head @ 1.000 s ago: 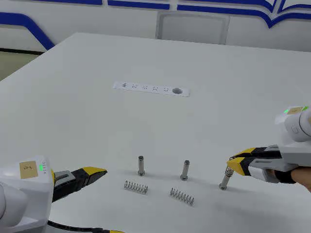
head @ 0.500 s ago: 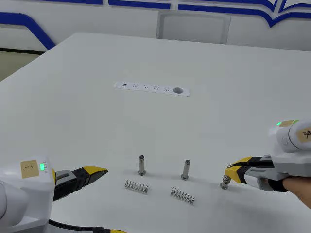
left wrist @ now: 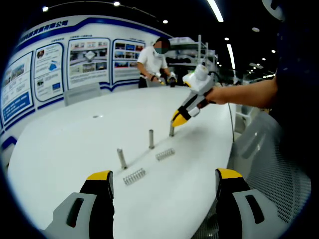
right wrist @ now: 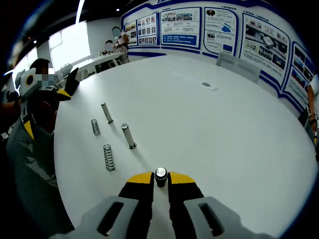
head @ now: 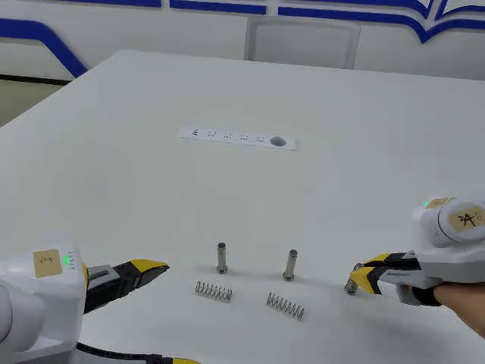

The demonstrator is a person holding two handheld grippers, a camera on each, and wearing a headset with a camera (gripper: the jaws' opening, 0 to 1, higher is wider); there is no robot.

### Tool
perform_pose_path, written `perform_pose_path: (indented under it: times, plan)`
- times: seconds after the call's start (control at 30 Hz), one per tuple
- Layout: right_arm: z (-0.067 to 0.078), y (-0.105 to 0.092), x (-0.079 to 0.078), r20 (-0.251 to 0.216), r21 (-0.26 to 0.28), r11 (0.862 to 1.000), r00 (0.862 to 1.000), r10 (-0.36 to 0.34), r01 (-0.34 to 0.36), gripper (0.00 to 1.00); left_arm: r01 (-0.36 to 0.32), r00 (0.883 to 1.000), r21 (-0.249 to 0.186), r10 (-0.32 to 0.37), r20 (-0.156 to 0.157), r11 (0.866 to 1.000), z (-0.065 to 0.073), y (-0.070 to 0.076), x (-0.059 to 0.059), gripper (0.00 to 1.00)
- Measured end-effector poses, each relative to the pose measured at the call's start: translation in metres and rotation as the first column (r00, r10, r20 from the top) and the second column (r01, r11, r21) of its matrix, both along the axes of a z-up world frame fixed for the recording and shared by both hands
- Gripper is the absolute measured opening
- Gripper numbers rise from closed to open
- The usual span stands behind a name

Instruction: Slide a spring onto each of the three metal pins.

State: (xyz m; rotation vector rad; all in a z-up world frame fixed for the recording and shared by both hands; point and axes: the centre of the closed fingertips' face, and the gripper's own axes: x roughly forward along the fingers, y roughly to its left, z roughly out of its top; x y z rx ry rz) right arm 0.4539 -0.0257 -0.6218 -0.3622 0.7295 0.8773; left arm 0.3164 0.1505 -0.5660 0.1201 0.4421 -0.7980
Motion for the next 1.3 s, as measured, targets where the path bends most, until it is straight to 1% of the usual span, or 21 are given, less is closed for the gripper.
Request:
perform_pose_path:
  times: [0.2, 0.37, 0.57, 0.63, 0.77, 0.9, 1.07, 1.3]
  plan:
    - [-0.004, -0.003, -0.004, -0.007, -0.010, 1.000, 1.000, -0.004, 0.004, 0.14, 0.000, 1.000, -0.001, 0.000, 0.003, 1.000, 0.001, 0.000, 0.000, 0.86]
    - [-0.008, -0.008, -0.010, -0.018, -0.017, 1.000, 1.000, -0.010, 0.010, 0.14, 0.001, 1.000, -0.004, -0.001, 0.006, 1.000, 0.001, 0.000, 0.000, 0.86]
    - [-0.015, -0.010, -0.022, -0.040, -0.024, 1.000, 0.999, -0.009, 0.008, 0.15, 0.005, 1.000, -0.003, -0.005, 0.009, 1.000, 0.001, 0.000, 0.000, 0.86]
    - [-0.017, -0.009, -0.029, -0.050, -0.029, 1.000, 0.999, -0.002, 0.000, 0.15, 0.006, 1.000, -0.003, -0.006, 0.009, 1.000, 0.001, 0.000, 0.000, 0.86]
    - [-0.019, -0.001, -0.040, -0.060, -0.031, 0.999, 0.998, 0.024, -0.026, 0.15, 0.009, 1.000, -0.002, -0.009, 0.009, 1.000, 0.001, 0.000, 0.000, 0.86]
    - [-0.018, 0.010, -0.045, -0.062, -0.032, 0.998, 0.997, 0.054, -0.056, 0.15, 0.010, 1.000, -0.002, -0.010, 0.010, 1.000, 0.001, 0.000, 0.000, 0.86]
    - [-0.015, 0.029, -0.051, -0.056, -0.031, 0.994, 0.993, 0.107, -0.109, 0.15, 0.008, 1.000, -0.003, -0.008, 0.011, 1.000, 0.001, 0.000, 0.000, 0.85]
    - [-0.011, 0.059, -0.053, -0.049, -0.041, 0.980, 0.980, 0.195, -0.197, 0.15, 0.007, 1.000, -0.002, -0.007, 0.008, 1.000, 0.000, 0.000, -0.001, 0.85]
